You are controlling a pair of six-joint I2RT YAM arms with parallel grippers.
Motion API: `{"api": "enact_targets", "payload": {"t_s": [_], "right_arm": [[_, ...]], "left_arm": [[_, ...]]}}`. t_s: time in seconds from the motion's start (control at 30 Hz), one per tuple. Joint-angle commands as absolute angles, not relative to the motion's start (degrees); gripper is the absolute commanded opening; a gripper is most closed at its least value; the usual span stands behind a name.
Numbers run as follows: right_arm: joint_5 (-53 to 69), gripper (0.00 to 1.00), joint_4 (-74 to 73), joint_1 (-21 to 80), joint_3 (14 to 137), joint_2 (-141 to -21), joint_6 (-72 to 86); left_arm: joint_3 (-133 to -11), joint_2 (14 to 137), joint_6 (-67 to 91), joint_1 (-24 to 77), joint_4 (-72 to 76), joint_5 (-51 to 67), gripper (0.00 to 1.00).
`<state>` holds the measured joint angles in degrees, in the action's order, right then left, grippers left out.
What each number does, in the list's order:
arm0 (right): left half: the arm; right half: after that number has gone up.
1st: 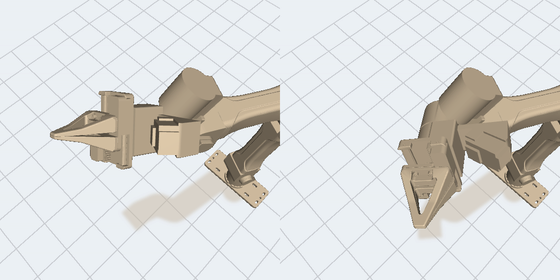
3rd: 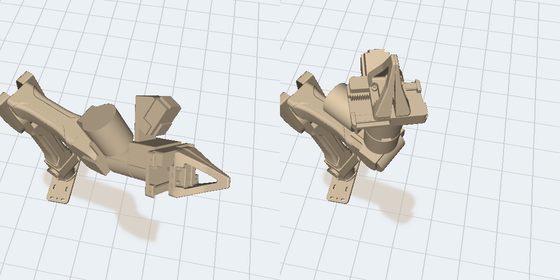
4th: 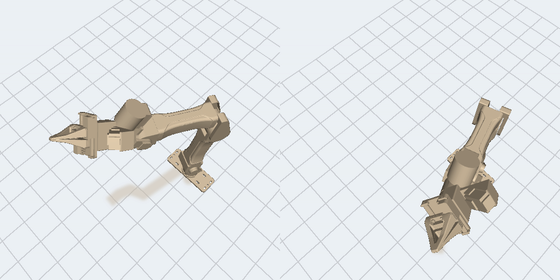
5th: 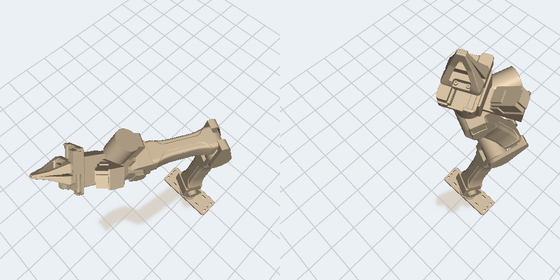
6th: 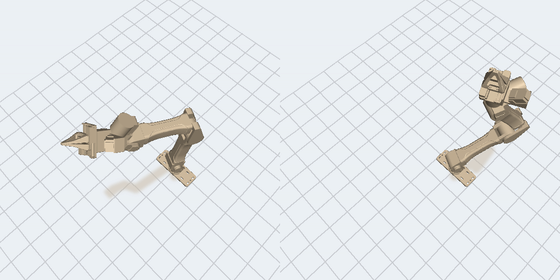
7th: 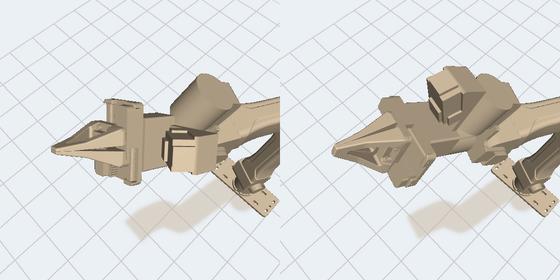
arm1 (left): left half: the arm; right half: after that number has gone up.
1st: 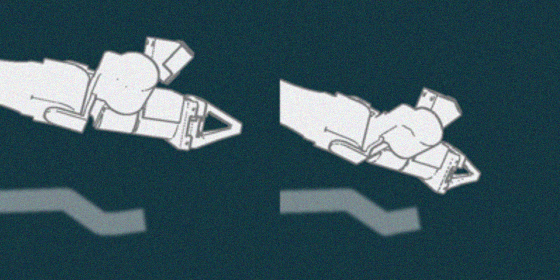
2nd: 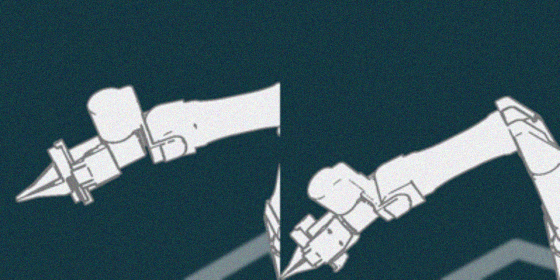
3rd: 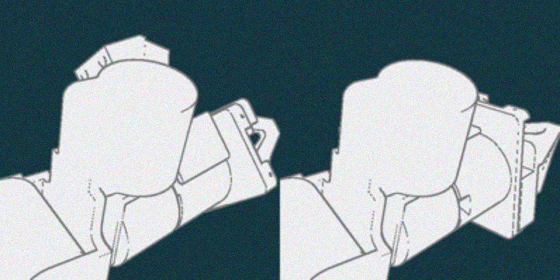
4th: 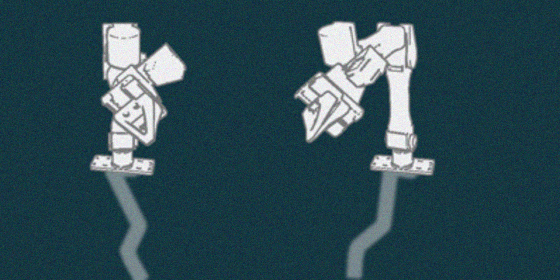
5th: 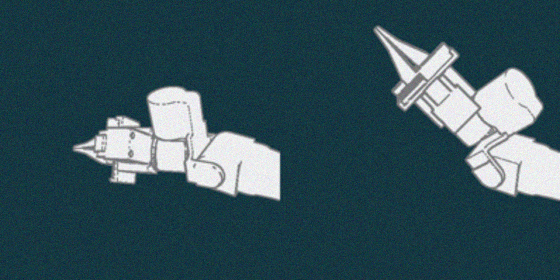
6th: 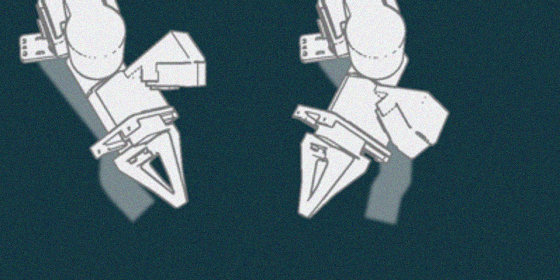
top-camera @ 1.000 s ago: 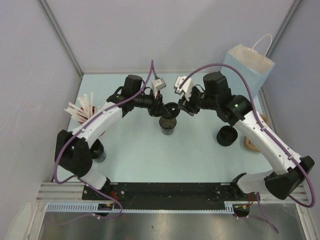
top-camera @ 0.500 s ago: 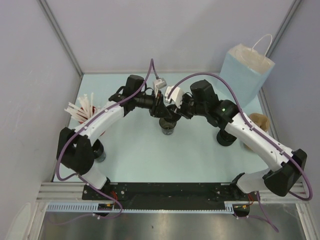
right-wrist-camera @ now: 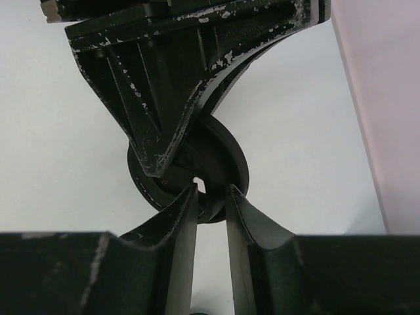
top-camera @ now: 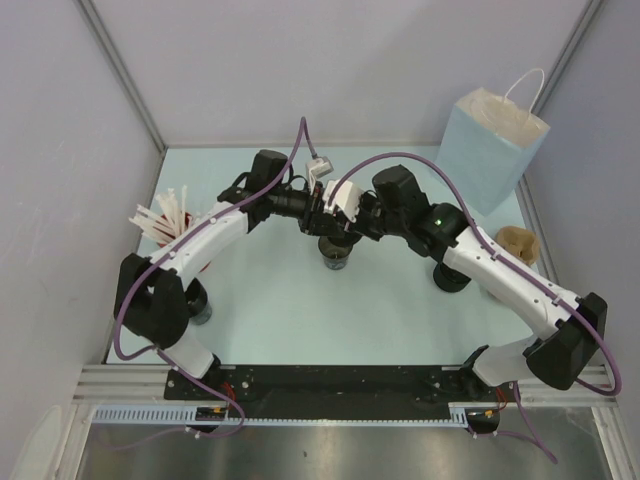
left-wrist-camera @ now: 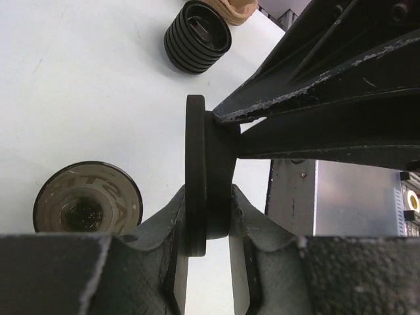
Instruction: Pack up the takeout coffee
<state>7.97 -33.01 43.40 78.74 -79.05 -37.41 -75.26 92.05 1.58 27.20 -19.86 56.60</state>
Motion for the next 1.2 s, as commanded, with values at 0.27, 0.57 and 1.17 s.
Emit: {"api": "enact_targets", "payload": {"t_s": [0.27, 0.57, 1.17], "right_arm": [[1.06, 0.28, -27.60, 44.82, 77.17, -80.24, -38.23], [-2.90, 0.11, -25.05, 46.32, 76.46, -80.68, -38.06], [-1.32, 0.00, -26.89, 47.20, 76.46, -79.19, -36.39]], "left_arm": [[-77.70, 92.29, 4.04, 26.81, -18.46, 61.70, 0.22], [-77.52, 92.20, 4.92, 26.81, -17.49, 64.59, 0.25], [-75.41, 87.72, 4.40, 23.38, -14.94, 61.62, 0.99]]}}
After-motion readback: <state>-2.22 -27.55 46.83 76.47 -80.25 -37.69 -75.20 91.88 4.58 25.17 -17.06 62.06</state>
